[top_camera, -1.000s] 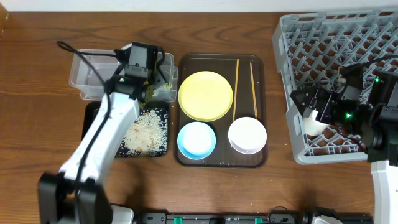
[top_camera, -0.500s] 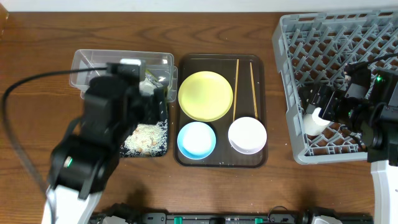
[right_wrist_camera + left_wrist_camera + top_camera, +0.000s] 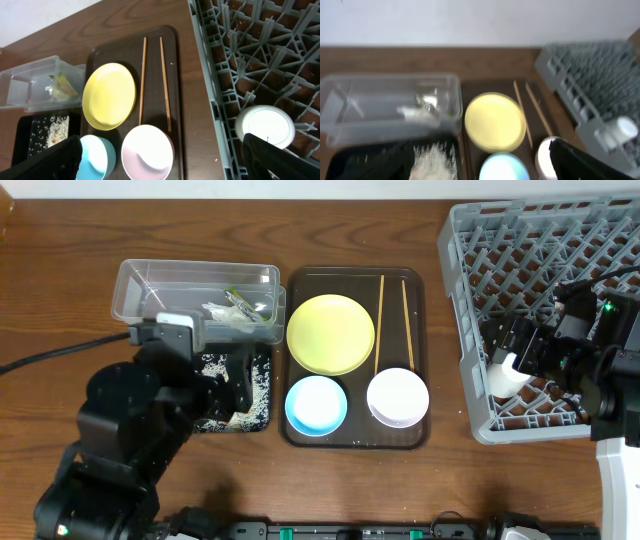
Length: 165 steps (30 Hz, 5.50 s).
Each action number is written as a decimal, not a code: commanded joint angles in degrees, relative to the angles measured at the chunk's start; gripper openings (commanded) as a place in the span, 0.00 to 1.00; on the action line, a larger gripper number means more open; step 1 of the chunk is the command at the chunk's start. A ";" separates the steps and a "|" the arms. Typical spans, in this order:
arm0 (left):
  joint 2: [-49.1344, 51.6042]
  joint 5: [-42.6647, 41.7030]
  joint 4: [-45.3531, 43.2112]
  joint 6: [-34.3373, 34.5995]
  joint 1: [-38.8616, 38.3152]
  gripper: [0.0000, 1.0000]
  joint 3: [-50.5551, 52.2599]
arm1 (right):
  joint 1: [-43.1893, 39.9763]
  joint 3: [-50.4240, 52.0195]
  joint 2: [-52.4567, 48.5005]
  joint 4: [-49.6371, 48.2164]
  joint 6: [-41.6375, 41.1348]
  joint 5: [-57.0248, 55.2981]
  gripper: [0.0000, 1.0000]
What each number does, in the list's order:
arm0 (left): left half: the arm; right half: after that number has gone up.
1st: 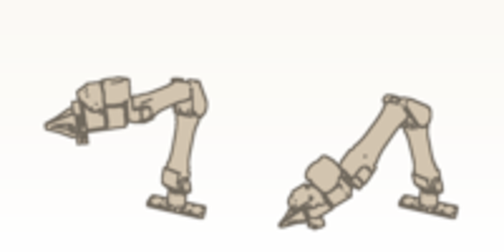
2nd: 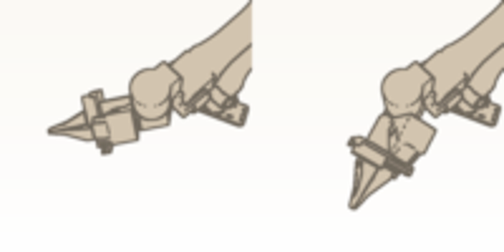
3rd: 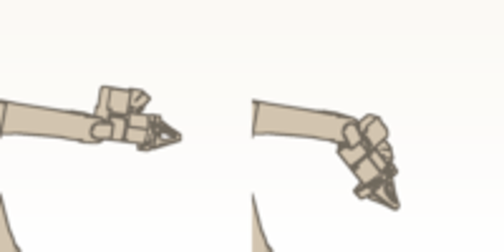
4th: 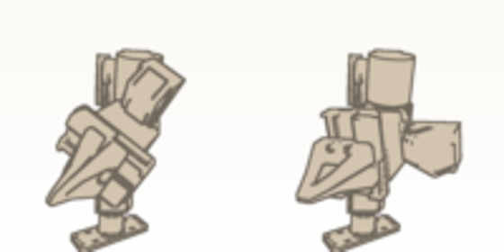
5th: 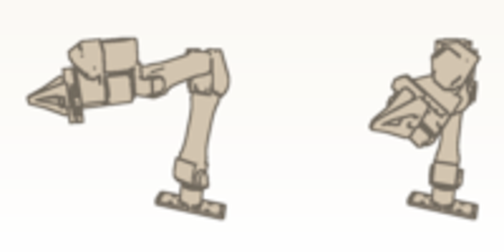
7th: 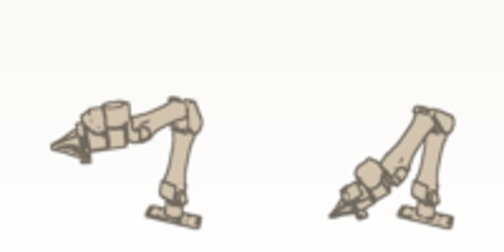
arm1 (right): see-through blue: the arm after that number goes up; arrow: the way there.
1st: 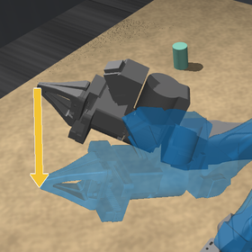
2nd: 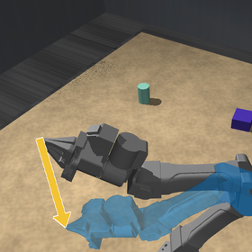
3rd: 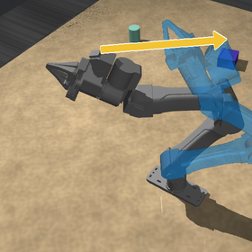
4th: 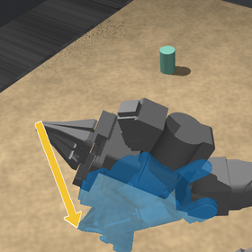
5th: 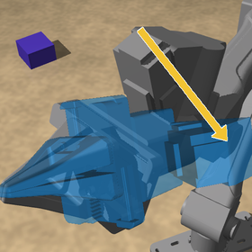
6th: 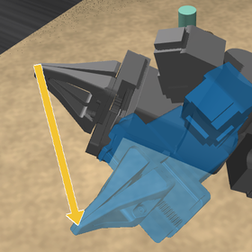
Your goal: Sort waste into correct bins and load items into the dishwasher rack
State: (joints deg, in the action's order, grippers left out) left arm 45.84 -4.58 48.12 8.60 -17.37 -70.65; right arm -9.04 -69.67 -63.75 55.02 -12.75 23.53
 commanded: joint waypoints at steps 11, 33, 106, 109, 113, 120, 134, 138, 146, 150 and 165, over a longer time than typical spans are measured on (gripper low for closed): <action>-12.70 5.22 -16.15 -1.79 8.63 0.92 19.76 | 0.85 -0.61 0.00 0.04 0.83 -0.20 0.99; -45.75 3.52 -34.18 -1.73 14.19 0.94 59.01 | 0.85 -0.61 0.00 0.04 0.83 -0.20 0.99; -45.62 3.74 -44.19 -1.70 14.19 0.95 70.42 | 29.33 11.34 -33.27 -1.70 -14.34 -19.45 0.23; -45.62 3.74 -44.19 -1.73 14.19 0.95 70.42 | 29.29 11.34 -33.70 -2.60 -14.49 -19.58 0.15; -45.62 3.76 -44.19 -1.73 14.19 0.95 70.42 | 29.35 11.32 -33.33 -4.11 -12.83 -18.27 0.20; -45.62 3.74 -44.19 -1.73 14.19 0.95 70.42 | 30.18 10.71 -33.07 -1.38 -10.10 -17.94 0.54; -45.62 3.74 -44.19 -1.73 14.19 0.95 70.42 | 29.97 1.51 -17.57 -5.29 -1.81 -14.29 0.61; -45.62 3.74 -44.19 -1.73 14.19 0.95 70.42 | 30.08 1.55 -21.00 -15.58 -3.48 -16.74 0.54; -45.62 3.74 -44.19 -1.70 14.19 0.95 70.42 | 29.86 1.53 -37.07 -34.07 -6.36 -23.69 0.50; -45.62 3.76 -44.19 -1.73 14.19 0.95 70.42 | 29.73 1.53 -44.13 -42.53 -6.27 -23.74 0.50; -45.62 3.74 -44.19 -1.73 14.19 0.95 70.42 | 29.46 1.49 -52.74 -42.40 -6.29 -27.91 0.21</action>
State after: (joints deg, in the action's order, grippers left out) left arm 0.60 -1.15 2.98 7.44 -3.46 -1.96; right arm 21.12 -68.53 -115.77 10.57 -18.65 -1.58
